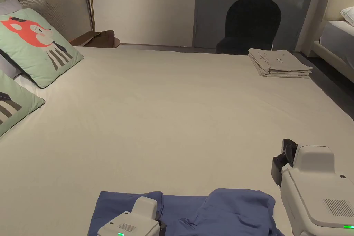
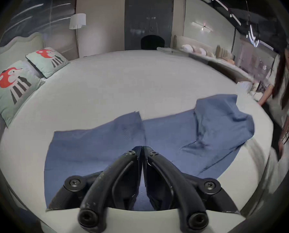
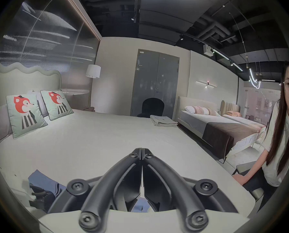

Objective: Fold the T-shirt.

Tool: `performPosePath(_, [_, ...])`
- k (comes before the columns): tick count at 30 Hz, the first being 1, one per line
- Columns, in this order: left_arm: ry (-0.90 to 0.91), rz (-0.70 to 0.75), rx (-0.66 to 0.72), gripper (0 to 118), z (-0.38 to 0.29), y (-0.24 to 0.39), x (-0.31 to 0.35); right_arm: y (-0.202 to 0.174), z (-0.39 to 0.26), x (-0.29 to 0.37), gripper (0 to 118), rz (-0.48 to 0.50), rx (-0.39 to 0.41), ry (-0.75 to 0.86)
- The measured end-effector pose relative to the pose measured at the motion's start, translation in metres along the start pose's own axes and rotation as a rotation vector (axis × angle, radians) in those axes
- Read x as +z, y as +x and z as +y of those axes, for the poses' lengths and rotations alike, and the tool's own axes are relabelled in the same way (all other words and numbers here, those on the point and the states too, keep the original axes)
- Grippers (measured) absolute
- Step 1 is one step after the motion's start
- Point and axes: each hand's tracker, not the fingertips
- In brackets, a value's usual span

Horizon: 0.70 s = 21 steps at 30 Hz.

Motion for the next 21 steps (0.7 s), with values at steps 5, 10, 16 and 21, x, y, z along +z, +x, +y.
performPosePath(5, [0.137, -0.143, 0.099, 0, 0.031, -0.028, 0.043, -0.003, 0.002, 0.0, 0, 0.002, -0.005, 0.005])
performPosePath(10, [0.131, -0.173, 0.235, 0, 0.053, -0.084, 0.071, -0.011, 0.005, 0.001, 0, 0.021, -0.007, 0.014])
performPosePath(16, [-0.026, -0.341, 0.516, 61, 0.039, -0.168, 0.07, -0.02, 0.003, -0.001, 0, 0.04, 0.004, 0.003])
performPosePath(21, [-0.104, -0.358, 0.594, 109, 0.012, -0.2, 0.061, -0.028, 0.001, -0.004, 0, 0.049, 0.009, -0.007])
